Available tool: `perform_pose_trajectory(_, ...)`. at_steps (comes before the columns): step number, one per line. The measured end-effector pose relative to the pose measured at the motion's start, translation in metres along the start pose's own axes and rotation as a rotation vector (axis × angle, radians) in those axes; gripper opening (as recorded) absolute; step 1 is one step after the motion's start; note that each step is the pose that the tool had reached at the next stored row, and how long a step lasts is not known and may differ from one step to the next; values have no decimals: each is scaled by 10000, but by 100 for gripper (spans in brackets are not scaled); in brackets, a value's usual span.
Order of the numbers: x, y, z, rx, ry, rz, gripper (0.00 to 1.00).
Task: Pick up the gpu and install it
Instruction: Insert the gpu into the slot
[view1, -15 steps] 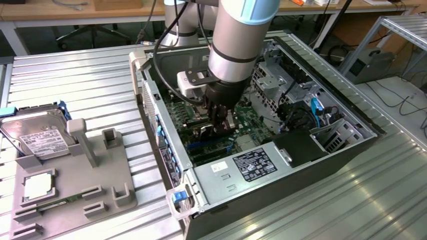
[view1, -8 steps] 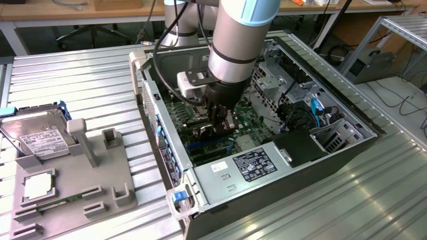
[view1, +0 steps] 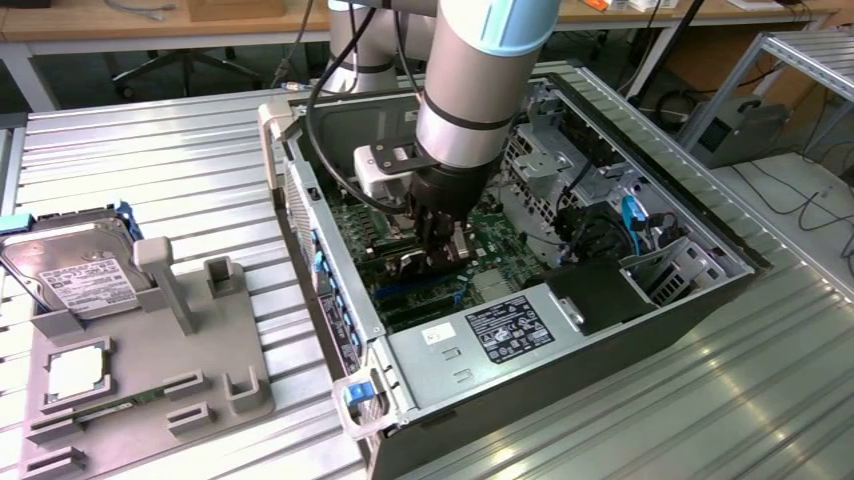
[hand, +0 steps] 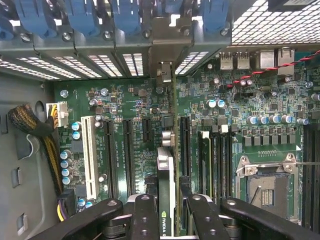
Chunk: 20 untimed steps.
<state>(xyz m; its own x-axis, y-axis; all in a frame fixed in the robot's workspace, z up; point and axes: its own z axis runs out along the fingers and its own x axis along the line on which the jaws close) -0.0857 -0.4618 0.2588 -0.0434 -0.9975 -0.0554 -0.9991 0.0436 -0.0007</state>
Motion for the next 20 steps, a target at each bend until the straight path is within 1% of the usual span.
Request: perform_pose_trajectory(20,0,0,5,0,-1,0,27)
